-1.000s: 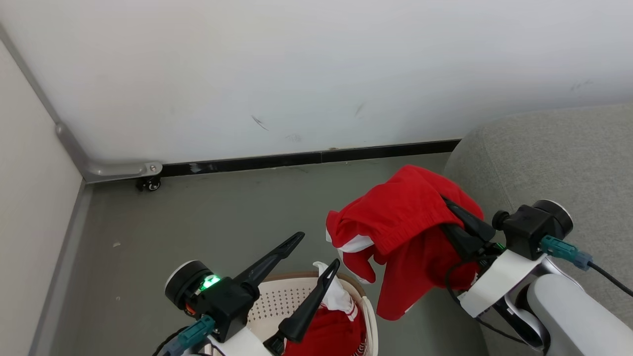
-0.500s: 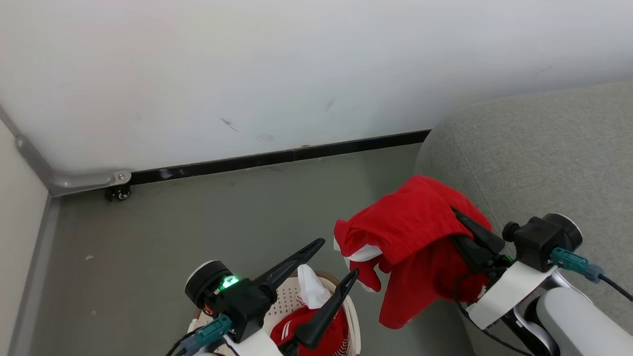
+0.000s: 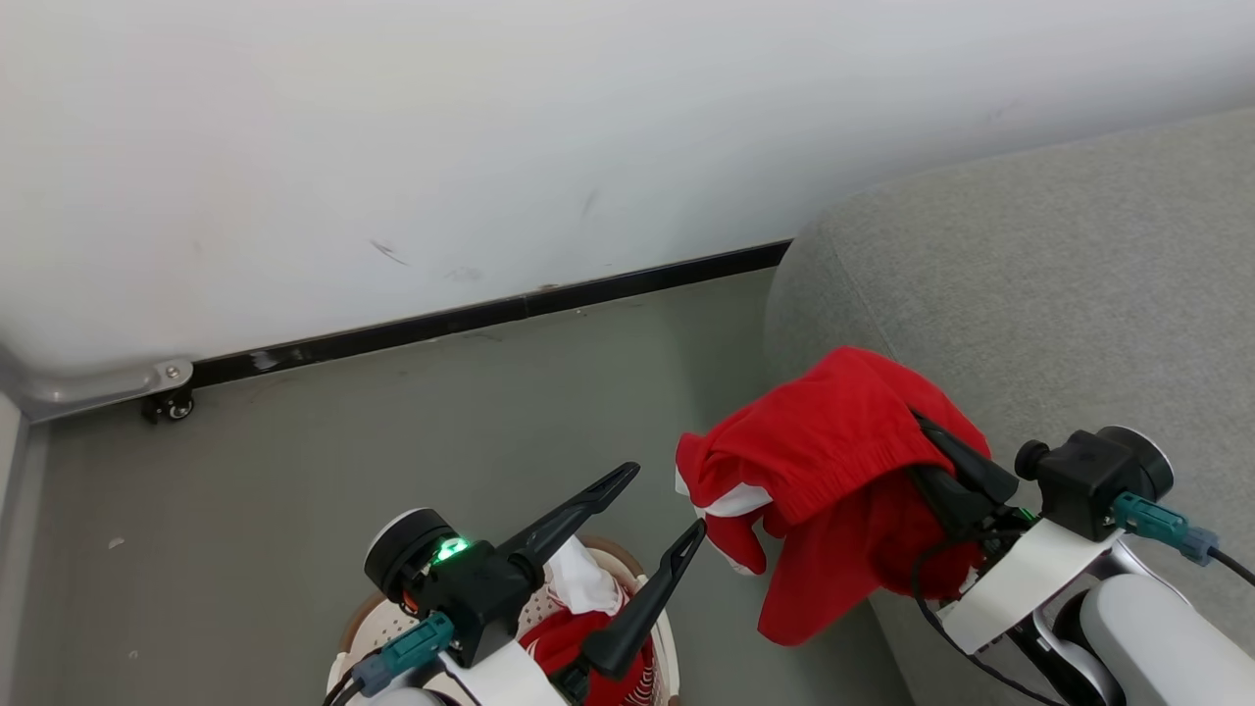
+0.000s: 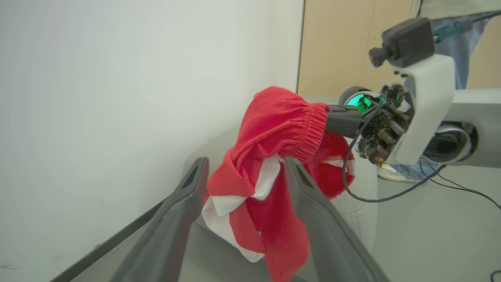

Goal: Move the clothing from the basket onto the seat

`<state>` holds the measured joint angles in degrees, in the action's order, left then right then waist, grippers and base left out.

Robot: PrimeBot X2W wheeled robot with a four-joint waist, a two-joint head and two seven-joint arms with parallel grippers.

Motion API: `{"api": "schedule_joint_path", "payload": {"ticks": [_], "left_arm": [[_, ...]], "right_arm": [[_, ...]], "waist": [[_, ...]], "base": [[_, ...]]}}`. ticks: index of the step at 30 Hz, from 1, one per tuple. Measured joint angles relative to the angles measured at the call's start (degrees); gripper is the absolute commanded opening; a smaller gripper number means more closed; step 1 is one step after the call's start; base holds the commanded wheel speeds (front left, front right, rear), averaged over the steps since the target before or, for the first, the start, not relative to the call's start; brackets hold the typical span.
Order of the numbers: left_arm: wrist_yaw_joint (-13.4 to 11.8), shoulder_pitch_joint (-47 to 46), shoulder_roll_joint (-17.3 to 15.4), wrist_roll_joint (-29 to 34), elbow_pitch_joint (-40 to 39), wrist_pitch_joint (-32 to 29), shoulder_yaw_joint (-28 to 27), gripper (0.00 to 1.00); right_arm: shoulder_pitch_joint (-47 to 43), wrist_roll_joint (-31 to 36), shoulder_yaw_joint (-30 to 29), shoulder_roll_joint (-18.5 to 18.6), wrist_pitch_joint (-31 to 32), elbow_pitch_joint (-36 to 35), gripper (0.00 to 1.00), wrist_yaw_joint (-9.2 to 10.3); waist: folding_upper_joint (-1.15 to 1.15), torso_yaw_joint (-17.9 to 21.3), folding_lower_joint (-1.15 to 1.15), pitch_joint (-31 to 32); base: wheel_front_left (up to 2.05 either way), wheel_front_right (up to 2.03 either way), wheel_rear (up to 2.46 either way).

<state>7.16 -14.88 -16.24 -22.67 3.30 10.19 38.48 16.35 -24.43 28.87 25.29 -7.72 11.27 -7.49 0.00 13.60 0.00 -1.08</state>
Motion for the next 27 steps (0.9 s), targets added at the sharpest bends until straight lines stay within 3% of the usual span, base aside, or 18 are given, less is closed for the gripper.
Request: {"api": "schedule_joint_path", "payload": {"ticks": [21, 27], "left_arm": [[0.0, -0.9, -1.2, -0.4, 0.5, 1.0, -1.1, 1.00], [0.0, -2.7, -1.5, -0.4, 0.4, 1.0, -1.9, 1.00]], "right_arm": [[0.2, -1.2, -4.8, 0.4, 0.6, -1.3, 0.00, 0.00], [3.7, -2.4, -6.6, 2.4, 1.4, -1.3, 0.00, 0.00]], "waist": [[0.00, 5.3, 0.00, -2.5], [0.00, 6.5, 0.00, -3.7]], "base": [[0.00, 0.00, 0.00], [0.00, 0.00, 0.00]]}}
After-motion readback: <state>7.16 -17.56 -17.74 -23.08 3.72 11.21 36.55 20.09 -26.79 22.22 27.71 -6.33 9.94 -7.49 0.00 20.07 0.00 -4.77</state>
